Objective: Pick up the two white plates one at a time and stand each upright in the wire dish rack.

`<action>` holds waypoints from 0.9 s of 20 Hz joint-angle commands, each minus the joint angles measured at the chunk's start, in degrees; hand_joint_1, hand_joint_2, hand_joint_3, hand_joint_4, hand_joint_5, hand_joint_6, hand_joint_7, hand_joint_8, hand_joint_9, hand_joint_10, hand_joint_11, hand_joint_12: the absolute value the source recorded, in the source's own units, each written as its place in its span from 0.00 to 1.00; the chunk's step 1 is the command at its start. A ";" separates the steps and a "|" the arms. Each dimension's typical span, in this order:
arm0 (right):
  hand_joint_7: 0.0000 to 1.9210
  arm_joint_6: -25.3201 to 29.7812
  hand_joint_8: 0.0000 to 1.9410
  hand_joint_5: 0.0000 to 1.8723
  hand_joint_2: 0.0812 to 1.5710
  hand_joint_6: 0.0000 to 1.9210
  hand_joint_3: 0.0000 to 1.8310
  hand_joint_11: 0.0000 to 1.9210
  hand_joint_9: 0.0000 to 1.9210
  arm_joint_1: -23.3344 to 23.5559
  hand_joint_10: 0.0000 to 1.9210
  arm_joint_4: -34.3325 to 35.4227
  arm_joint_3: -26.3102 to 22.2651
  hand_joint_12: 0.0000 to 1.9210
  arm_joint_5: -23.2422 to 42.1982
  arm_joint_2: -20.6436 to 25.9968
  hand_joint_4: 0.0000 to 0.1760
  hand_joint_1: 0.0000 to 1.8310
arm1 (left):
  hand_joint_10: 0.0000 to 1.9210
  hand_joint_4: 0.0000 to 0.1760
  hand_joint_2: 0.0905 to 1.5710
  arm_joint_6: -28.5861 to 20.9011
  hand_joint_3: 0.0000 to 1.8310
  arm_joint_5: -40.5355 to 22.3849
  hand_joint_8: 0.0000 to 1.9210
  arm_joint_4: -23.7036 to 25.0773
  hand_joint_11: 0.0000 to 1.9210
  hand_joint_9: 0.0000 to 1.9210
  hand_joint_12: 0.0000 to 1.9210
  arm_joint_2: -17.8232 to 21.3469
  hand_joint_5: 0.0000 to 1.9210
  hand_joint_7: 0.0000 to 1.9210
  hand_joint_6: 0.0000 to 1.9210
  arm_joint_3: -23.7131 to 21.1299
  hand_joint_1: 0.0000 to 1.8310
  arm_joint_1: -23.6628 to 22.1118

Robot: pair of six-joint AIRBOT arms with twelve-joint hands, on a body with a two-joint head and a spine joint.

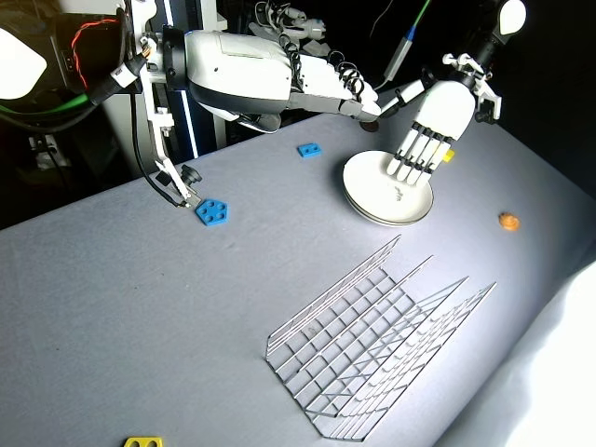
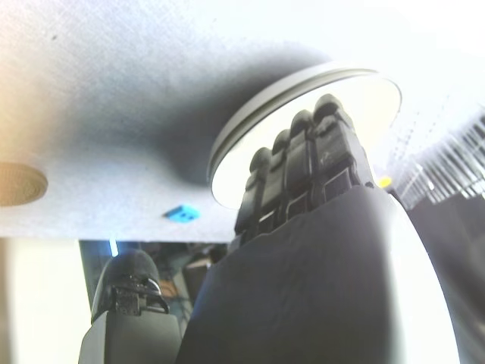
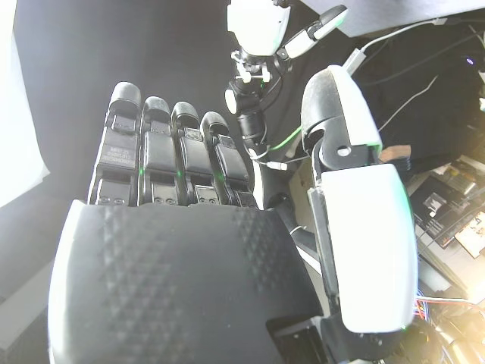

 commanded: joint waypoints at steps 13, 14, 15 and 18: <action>0.00 -0.11 0.00 0.01 0.75 0.00 0.00 0.00 0.00 0.99 0.00 1.48 -0.27 0.01 6.60 0.12 0.00 0.47 | 0.00 0.00 0.67 1.08 0.00 -1.30 0.00 -1.21 0.00 0.00 0.00 -0.74 0.00 0.00 0.00 0.23 0.00 1.68; 0.00 -0.11 0.00 0.01 0.75 0.00 0.00 0.00 0.00 0.99 0.00 1.48 -0.27 0.01 6.60 0.12 0.00 0.46 | 0.00 0.00 0.67 1.21 0.00 -1.05 0.00 -1.21 0.00 0.00 0.00 -0.89 0.00 0.00 0.00 0.02 0.00 1.82; 0.00 -0.11 0.00 0.01 0.75 0.00 0.00 0.01 0.00 0.99 0.00 1.48 -0.27 0.02 6.60 0.12 0.00 0.46 | 0.00 0.00 0.67 1.23 0.00 -0.86 0.00 -1.21 0.00 0.00 0.00 -0.96 0.00 0.00 0.00 -0.22 0.00 1.89; 0.00 -0.18 0.00 0.01 0.74 0.00 0.00 0.00 0.00 0.98 0.00 1.48 -0.27 0.10 6.51 0.12 0.00 0.46 | 0.00 0.00 0.67 1.33 0.00 -0.35 0.00 -1.27 0.00 0.00 0.00 -1.15 0.00 0.00 0.00 -1.86 0.00 1.40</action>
